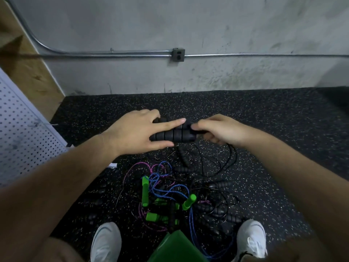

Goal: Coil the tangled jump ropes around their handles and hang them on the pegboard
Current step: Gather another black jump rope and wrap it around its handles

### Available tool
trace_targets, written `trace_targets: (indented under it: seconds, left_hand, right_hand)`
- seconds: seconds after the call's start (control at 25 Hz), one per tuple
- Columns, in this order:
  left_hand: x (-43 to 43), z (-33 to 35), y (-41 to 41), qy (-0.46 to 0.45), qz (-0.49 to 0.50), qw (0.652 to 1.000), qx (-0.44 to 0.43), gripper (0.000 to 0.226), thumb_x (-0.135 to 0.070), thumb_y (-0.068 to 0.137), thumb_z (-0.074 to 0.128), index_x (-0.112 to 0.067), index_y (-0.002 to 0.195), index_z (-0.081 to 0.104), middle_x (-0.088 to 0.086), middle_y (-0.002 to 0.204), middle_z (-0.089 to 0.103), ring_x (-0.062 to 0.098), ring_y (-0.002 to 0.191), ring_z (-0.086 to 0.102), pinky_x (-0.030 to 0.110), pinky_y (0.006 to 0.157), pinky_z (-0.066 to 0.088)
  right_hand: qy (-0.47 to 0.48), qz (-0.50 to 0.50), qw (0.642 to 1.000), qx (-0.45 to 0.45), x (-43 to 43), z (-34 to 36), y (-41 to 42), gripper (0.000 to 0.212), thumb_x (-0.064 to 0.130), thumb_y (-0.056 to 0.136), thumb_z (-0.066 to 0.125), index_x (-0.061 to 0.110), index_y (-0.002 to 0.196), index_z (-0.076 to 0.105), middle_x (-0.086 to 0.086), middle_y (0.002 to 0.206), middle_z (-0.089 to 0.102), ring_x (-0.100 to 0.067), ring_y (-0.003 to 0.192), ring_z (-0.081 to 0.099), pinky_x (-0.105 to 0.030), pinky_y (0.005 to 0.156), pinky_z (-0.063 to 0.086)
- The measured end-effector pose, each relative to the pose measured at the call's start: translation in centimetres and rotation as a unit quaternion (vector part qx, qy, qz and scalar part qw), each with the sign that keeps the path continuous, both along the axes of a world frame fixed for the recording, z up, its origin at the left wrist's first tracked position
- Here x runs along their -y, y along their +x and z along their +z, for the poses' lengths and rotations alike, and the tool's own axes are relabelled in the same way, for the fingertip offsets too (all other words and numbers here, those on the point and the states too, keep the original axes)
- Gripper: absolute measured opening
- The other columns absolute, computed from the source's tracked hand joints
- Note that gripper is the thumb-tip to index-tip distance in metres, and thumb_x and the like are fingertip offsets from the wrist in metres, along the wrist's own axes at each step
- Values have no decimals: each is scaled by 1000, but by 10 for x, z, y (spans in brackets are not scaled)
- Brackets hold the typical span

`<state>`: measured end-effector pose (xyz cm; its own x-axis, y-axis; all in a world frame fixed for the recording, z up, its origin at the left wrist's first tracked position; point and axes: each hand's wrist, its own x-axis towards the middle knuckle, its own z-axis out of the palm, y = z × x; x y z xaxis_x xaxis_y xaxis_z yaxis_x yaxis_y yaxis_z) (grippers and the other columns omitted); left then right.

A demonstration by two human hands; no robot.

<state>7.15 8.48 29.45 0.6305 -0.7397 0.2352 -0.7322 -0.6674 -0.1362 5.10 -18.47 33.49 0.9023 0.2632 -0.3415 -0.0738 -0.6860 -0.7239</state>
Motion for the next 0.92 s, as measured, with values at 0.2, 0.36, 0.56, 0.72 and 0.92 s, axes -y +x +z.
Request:
trace_targets:
  seconds: [0.2, 0.36, 0.56, 0.72, 0.92]
  left_hand:
    - [18, -6, 1, 10, 8, 999, 47, 71, -80, 92, 14, -53, 155, -6, 8, 105, 56, 25, 89, 59, 41, 77, 55]
    - [27, -10, 0, -1, 29, 999, 42, 84, -80, 87, 18, -41, 159, -4, 8, 106, 55, 26, 89, 60, 40, 75, 56]
    - [31, -18, 3, 13, 60, 997, 39, 91, -81, 85, 17, -31, 160, 5, 4, 107, 54, 24, 91, 59, 38, 77, 55]
    - [22, -18, 7, -7, 70, 997, 18, 96, -81, 84, 24, -27, 161, 4, 3, 107, 57, 23, 94, 60, 39, 80, 56]
    - [8, -17, 8, 26, 108, 994, -8, 100, -85, 79, 23, -25, 159, 20, 0, 114, 58, 22, 104, 60, 37, 86, 54]
  right_hand:
    - [-63, 2, 994, 93, 3, -4, -4, 53, 66, 77, 72, 15, 66, 67, 7, 52, 51, -8, 47, 47, -24, 50, 32]
    - [-148, -31, 974, 169, 0, -8, -8, 50, 65, 75, 75, 16, 74, 66, 1, 66, 66, -16, 59, 61, -33, 55, 47]
    - [-225, -22, 944, 241, -14, -5, -16, 36, 55, 86, 68, 20, 83, 60, 7, 77, 62, -15, 73, 60, -31, 59, 46]
    - [-241, 84, 915, 313, -14, 1, -24, 12, 31, 97, 53, 21, 91, 55, 5, 81, 58, -19, 74, 60, -31, 58, 41]
    - [-297, 136, 904, 275, -5, 15, -34, 19, 35, 104, 41, 23, 96, 55, 7, 84, 58, -16, 72, 56, -31, 60, 43]
